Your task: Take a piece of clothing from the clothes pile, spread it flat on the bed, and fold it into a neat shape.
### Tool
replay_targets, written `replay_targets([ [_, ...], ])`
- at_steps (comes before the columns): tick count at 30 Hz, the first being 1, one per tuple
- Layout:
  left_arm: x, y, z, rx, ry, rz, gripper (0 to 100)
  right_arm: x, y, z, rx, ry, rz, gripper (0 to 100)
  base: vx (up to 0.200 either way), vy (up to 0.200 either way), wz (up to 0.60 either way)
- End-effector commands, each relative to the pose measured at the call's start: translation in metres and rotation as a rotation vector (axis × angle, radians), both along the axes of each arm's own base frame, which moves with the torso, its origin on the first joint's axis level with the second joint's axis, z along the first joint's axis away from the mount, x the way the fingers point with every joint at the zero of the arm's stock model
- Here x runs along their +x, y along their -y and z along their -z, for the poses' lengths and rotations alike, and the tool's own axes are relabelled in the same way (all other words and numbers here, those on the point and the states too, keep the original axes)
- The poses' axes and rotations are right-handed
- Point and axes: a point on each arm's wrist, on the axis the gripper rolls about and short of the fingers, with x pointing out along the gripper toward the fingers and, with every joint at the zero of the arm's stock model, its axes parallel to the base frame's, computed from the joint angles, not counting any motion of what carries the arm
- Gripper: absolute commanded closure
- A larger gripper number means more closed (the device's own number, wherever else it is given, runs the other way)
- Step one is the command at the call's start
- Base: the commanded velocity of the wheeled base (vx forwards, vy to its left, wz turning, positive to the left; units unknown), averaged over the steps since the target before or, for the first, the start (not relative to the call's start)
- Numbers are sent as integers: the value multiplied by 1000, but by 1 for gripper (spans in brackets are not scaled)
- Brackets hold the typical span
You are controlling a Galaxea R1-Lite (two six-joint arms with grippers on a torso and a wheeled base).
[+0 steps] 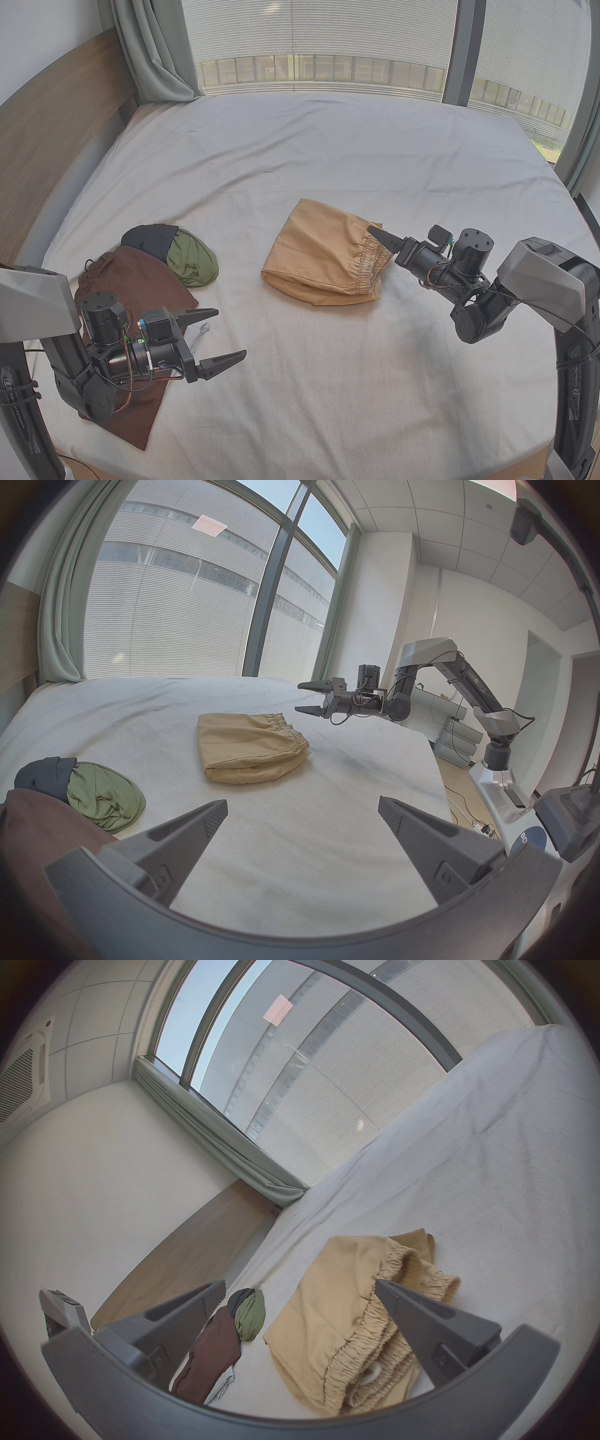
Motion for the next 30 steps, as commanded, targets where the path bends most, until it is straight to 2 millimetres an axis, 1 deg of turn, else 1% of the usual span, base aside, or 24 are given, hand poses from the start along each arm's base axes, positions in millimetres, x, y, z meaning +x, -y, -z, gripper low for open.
replay_targets([
  [1,0,0,0,0,-1,0,0,8,-14,6,5,15,-25,0,0,0,0],
  [3,0,0,1,1,-3,0,0,9,-18,5,6,21,-33,0,0,0,0],
  [6,0,0,2,1,-6,0,0,14,-22,11,0,-1,-39,0,0,0,0],
  [8,0,0,2,2,-7,0,0,22,-25,20,-2,-8,-39,0,0,0,0],
  [10,0,0,1,1,-6,0,0,26,-26,24,-3,-7,-39,0,0,0,0],
  [12,0,0,2,2,-7,0,0,29,-26,35,-10,-27,-36,0,0,0,0],
  [16,0,0,3,2,-10,0,0,31,-24,45,-33,-32,-28,0,0,0,0],
  [17,0,0,3,2,-9,0,0,31,-24,45,-33,-32,-28,0,0,0,0],
  [18,0,0,3,2,-9,0,0,32,-25,51,-50,-40,-27,0,0,0,0],
  [22,0,0,2,2,-9,0,0,35,-26,62,-72,-39,-25,0,0,0,0],
  [28,-1,0,3,3,-12,0,0,36,-26,72,-77,-56,-26,0,0,0,0],
  [30,0,0,3,2,-10,0,0,36,-25,72,-77,-56,-24,0,0,0,0],
])
